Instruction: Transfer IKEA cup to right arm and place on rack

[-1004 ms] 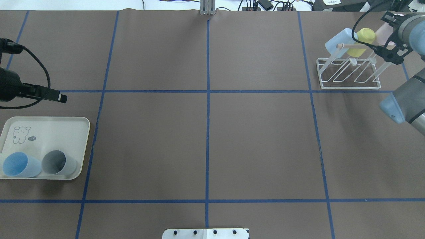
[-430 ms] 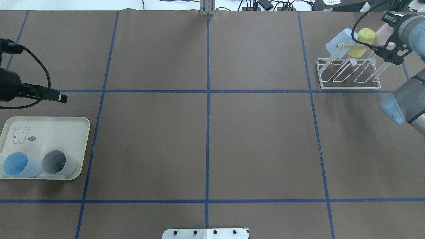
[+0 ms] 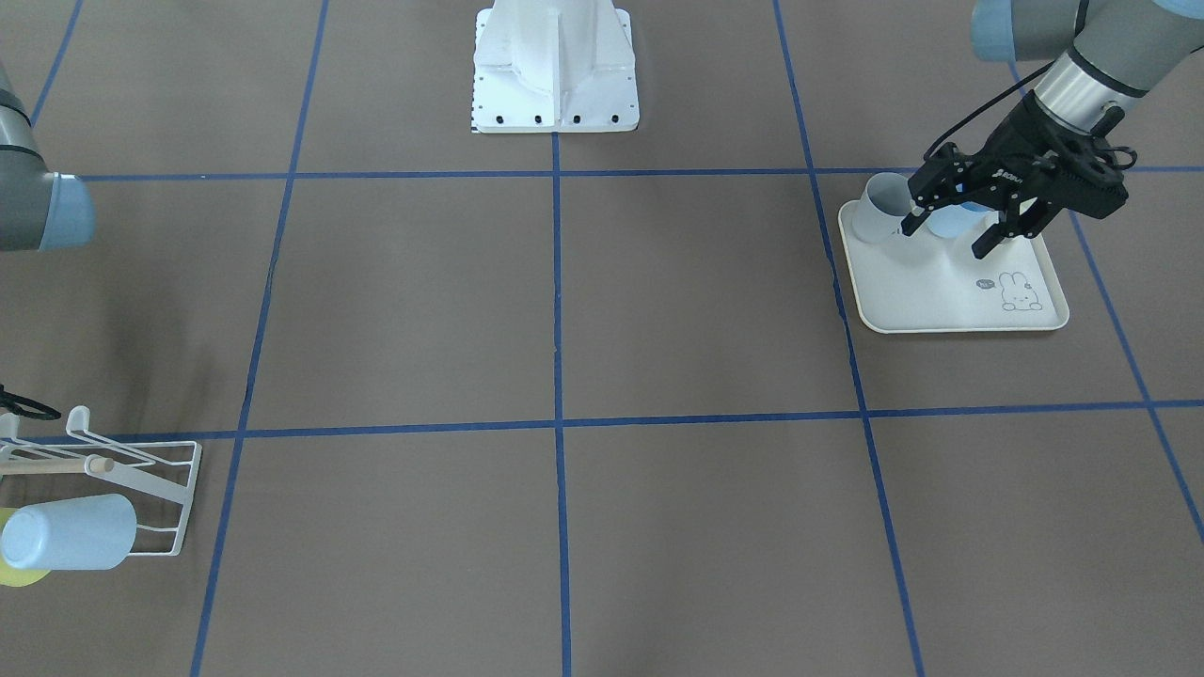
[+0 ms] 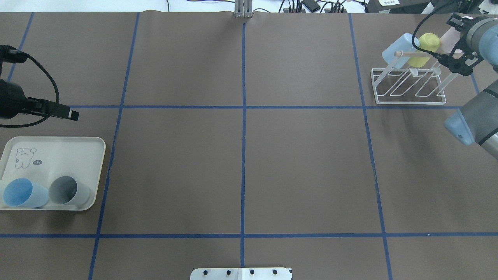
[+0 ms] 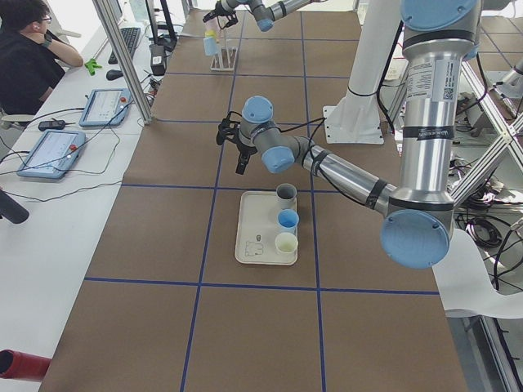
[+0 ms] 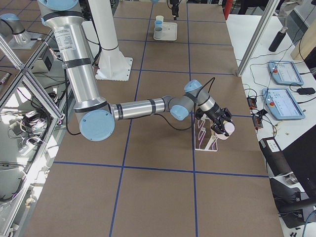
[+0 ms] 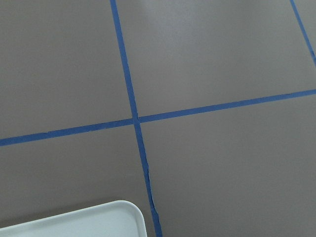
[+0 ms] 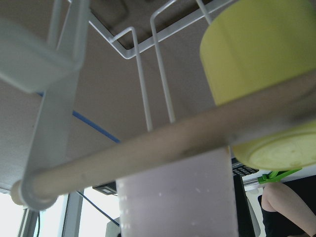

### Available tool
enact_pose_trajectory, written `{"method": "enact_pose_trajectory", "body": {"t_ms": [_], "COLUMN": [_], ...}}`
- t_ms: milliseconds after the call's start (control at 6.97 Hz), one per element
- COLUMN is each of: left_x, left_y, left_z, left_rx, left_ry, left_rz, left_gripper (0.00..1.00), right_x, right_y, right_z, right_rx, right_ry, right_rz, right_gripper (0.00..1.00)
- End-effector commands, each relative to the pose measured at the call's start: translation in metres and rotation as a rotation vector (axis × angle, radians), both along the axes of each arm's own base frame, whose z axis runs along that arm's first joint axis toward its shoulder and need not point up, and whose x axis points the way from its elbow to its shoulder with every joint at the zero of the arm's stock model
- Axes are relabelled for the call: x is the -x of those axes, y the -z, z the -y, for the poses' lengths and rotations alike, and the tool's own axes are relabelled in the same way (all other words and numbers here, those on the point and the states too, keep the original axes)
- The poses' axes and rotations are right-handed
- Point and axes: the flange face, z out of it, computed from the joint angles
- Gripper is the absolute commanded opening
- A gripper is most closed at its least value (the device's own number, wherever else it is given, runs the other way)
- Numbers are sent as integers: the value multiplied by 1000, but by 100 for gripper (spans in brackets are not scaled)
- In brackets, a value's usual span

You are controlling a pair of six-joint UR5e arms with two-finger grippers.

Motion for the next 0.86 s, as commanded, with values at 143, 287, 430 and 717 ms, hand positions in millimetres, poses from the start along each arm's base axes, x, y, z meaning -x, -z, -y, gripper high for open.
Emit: {"method": "enact_pose_trajectory", "body": {"t_ms": [143, 287, 430, 717], "left_x": [1, 1, 1, 0], "left_y": [3, 3, 2, 1], "left_z": [-1, -1, -1, 0], "left_rx": [-4, -4, -3, -1], "left_ry": [1, 1, 1, 0], "left_rz": [-4, -4, -3, -1], "left_gripper": [100, 100, 100, 100], "right_x": [0, 0, 0, 1], "right_y": [0, 0, 0, -2], "right_z": [0, 0, 0, 0], "right_rx": [1, 0, 1, 4], "right_ry": [-1, -1, -1, 0], "right_rz": [1, 1, 1, -2], "right_gripper": [67, 67, 69, 71]}}
